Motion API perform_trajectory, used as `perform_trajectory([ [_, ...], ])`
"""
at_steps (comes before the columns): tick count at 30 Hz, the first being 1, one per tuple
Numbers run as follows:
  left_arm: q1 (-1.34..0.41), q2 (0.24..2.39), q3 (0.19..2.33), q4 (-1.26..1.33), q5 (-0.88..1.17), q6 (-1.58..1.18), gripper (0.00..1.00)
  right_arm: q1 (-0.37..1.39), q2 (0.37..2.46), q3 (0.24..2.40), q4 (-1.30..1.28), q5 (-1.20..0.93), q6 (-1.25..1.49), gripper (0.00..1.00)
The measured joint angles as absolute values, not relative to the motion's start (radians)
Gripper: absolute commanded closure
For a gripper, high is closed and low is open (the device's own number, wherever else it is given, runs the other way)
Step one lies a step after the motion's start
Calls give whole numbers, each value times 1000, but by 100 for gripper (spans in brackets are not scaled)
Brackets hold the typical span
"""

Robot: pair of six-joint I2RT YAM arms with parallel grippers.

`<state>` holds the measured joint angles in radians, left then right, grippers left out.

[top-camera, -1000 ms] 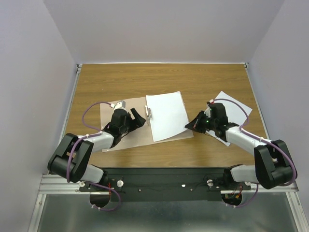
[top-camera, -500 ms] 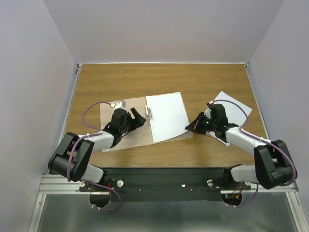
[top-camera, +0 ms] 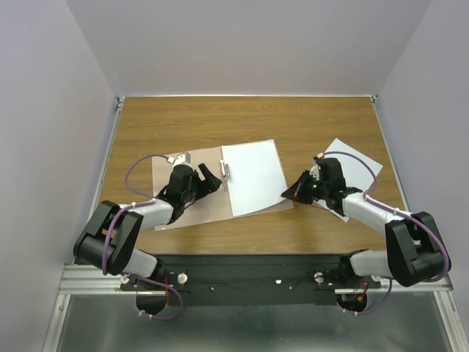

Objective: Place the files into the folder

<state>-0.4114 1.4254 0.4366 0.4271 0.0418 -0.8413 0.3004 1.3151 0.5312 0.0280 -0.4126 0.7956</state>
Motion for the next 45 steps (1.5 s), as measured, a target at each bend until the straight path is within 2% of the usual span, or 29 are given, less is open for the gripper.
perform_trajectory([
  [1,-411,1425,437,427,42,-841,9,300,1316,531,27,-412,796,87],
  [3,-411,1426,437,427,42,-841,10,300,1316,531,24,-412,794,84],
  [4,-411,1426,437,427,42,-841,9,300,1316,531,21,-407,795,78],
  [6,-411,1426,437,427,42,-841,9,300,1316,531,7,-405,795,75],
  [7,-411,1427,438,428,42,-841,9,300,1316,531,1,-404,793,65],
  [8,-411,1428,438,429,42,-841,9,300,1316,531,-3,-402,793,60],
  [14,-411,1436,445,430,42,-840,9,300,1316,532,-20,-397,792,44],
  [16,-411,1436,445,430,42,-840,9,300,1316,532,-25,-397,791,35],
  [18,-411,1436,445,430,42,-840,9,300,1314,532,-34,-397,789,30],
  [22,-411,1436,445,430,42,-840,9,300,1299,532,-66,-380,783,13],
  [35,-411,1403,445,385,46,-831,9,303,1204,680,-235,-226,732,8],
  [38,-411,1376,445,351,46,-825,9,327,1207,752,-240,-226,718,4],
  [42,-411,1351,445,311,45,-816,9,391,1265,852,-218,-264,704,0],
  [45,-407,1337,445,289,38,-812,9,456,1399,959,-167,-331,701,0],
])
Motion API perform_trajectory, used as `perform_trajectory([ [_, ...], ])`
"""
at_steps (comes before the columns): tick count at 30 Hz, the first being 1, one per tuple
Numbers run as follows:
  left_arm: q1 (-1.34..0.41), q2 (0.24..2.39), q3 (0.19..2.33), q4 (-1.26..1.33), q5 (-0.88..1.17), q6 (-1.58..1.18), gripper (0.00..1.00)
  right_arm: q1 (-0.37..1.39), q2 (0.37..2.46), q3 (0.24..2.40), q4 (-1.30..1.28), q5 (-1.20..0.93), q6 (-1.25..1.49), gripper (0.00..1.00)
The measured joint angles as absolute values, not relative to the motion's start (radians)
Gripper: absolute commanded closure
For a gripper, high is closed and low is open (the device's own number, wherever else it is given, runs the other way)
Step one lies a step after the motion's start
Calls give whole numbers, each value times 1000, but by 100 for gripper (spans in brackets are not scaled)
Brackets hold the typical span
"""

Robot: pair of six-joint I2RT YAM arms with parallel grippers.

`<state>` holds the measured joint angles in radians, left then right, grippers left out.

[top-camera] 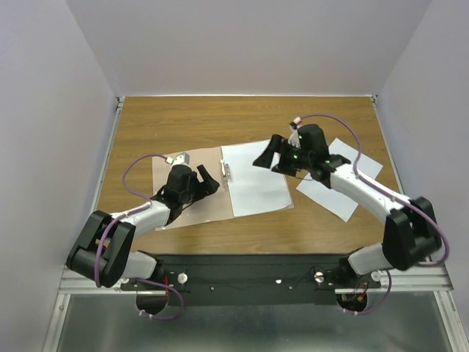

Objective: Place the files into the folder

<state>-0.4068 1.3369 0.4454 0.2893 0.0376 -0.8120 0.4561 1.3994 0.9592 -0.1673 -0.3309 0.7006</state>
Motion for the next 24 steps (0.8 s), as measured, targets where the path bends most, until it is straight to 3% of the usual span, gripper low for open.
perform_trajectory([
  [13,-340,1307,423,267,46,-785,9,525,2048,1587,-98,-583,534,0],
  [24,-321,1329,426,279,89,-770,10,547,2335,1871,-106,-713,401,0],
])
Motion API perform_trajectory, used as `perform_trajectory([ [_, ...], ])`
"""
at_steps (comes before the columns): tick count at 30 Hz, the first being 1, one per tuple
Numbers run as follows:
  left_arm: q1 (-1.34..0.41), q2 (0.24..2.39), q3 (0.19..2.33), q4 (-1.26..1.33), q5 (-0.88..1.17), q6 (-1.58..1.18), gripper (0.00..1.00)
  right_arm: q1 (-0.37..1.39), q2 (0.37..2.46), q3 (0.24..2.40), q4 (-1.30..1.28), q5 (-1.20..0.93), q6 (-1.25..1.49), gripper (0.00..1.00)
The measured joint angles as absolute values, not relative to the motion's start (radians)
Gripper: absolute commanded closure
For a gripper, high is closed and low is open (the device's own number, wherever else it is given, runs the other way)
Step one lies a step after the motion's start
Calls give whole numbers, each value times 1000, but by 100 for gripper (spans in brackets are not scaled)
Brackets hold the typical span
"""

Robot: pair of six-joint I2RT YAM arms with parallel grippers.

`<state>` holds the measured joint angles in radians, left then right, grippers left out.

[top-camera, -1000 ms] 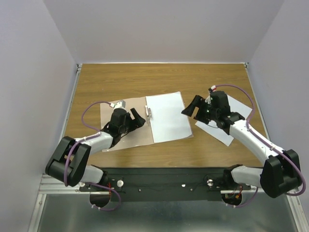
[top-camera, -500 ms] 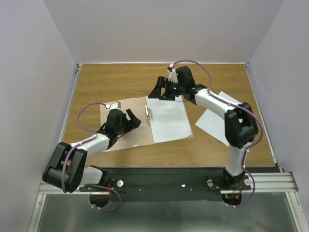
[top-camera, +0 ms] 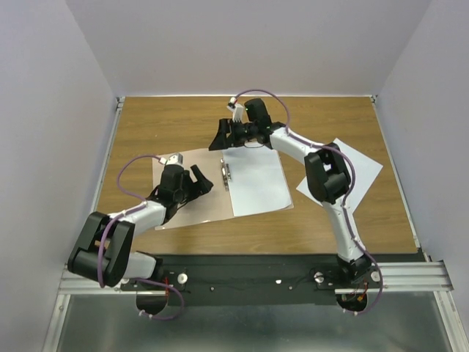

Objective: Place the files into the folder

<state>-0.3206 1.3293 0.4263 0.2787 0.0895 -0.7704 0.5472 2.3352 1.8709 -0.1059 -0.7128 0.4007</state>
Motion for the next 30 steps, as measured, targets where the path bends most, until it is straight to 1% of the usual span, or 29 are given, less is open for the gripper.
perform_trajectory([
  [4,-320,1340,432,283,99,-771,10,549,2414,1927,-109,-739,392,0],
  [9,-320,1347,435,290,105,-775,10,549,2458,1942,-115,-758,392,0],
  [30,-319,1359,444,291,107,-796,9,561,2457,1899,-113,-818,395,0],
])
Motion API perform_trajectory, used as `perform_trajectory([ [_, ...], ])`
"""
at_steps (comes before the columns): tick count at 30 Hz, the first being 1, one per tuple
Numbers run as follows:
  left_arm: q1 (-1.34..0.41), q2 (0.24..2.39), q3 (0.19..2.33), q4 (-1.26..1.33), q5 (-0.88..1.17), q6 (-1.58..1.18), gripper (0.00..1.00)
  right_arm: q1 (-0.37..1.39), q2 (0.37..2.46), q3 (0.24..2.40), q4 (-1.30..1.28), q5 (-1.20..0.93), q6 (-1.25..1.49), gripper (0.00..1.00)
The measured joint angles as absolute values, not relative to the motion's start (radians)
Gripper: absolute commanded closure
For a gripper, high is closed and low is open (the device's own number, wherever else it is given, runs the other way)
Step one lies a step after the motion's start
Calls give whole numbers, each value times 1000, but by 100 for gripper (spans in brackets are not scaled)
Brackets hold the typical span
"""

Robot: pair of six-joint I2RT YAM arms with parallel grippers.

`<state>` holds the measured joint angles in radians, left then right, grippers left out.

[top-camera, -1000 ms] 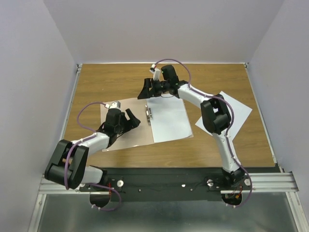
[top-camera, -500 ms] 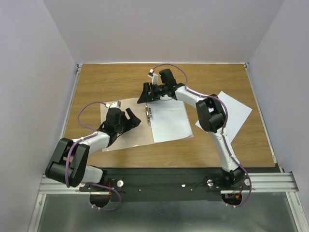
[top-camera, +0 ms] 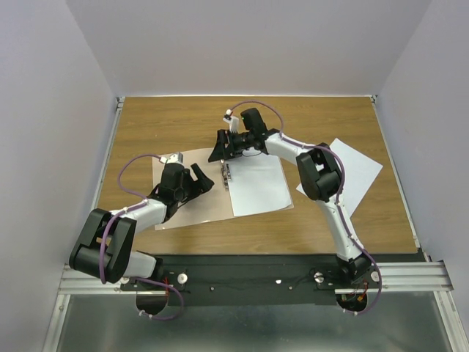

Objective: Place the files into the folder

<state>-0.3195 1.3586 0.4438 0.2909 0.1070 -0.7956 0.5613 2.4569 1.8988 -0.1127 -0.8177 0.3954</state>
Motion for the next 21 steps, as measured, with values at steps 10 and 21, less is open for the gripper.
perform_trajectory([
  [10,-319,1360,445,291,107,-797,9,575,2423,1846,-115,-853,398,0],
  [21,-319,1360,445,291,107,-797,9,583,2384,1832,-115,-859,381,0],
])
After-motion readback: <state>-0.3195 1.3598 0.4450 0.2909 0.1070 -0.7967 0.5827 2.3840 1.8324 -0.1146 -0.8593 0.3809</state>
